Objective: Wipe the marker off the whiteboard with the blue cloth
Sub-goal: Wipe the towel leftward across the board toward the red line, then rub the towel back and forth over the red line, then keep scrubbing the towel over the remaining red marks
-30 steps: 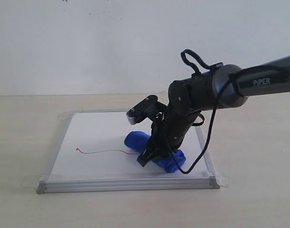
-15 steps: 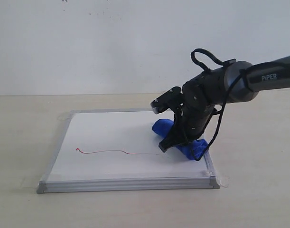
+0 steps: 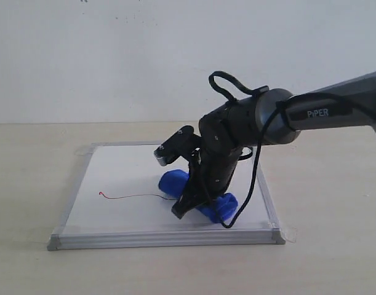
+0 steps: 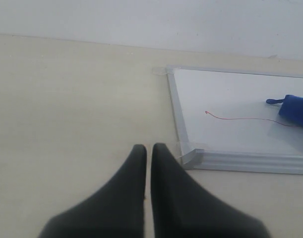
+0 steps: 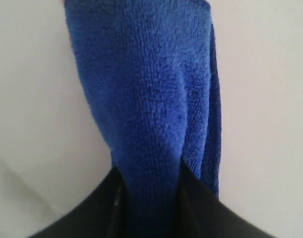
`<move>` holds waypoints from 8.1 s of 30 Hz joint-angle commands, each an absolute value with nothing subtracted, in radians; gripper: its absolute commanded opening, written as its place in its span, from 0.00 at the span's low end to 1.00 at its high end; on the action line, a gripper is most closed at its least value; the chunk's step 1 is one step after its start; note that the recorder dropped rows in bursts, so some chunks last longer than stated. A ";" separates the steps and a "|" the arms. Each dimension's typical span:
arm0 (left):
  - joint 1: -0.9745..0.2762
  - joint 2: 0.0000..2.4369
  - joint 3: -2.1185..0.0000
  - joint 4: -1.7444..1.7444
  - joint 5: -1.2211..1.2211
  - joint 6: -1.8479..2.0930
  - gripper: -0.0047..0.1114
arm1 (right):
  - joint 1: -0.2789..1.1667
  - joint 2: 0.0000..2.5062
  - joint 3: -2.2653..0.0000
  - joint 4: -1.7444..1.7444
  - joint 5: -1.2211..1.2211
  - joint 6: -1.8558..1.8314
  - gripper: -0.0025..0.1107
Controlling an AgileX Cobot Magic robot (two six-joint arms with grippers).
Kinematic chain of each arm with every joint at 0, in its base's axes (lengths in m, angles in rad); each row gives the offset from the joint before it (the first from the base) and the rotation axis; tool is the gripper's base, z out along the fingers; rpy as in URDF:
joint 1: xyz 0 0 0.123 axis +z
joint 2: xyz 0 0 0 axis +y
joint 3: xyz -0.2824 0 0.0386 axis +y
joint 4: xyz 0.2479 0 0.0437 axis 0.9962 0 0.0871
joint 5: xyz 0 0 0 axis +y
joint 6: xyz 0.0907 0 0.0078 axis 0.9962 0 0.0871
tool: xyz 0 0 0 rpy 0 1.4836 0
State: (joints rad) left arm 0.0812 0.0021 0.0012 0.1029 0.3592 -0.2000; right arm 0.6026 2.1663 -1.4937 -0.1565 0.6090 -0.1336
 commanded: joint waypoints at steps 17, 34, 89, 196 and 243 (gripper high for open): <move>0.076 0.000 0.000 0.094 0.357 -0.208 0.07 | 0.586 2.175 -1.538 -0.044 0.630 -0.178 0.02; 0.076 0.000 0.000 0.094 0.357 -0.208 0.07 | 0.583 2.222 -1.538 0.056 0.579 -0.208 0.02; 0.076 0.000 0.000 0.094 0.357 -0.208 0.07 | 0.664 2.245 -1.607 0.114 0.519 -0.232 0.02; 0.076 0.000 0.000 0.094 0.357 -0.208 0.07 | 0.741 2.384 -1.906 0.070 0.733 -0.163 0.02; 0.076 0.000 0.000 0.094 0.357 -0.208 0.07 | 0.751 2.504 -2.036 0.166 0.809 -0.218 0.02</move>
State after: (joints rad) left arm 0.0812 0.0021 0.0012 0.1029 0.3592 -0.2000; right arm 0.7489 2.4779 -2.0509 0.1564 0.7175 -0.2223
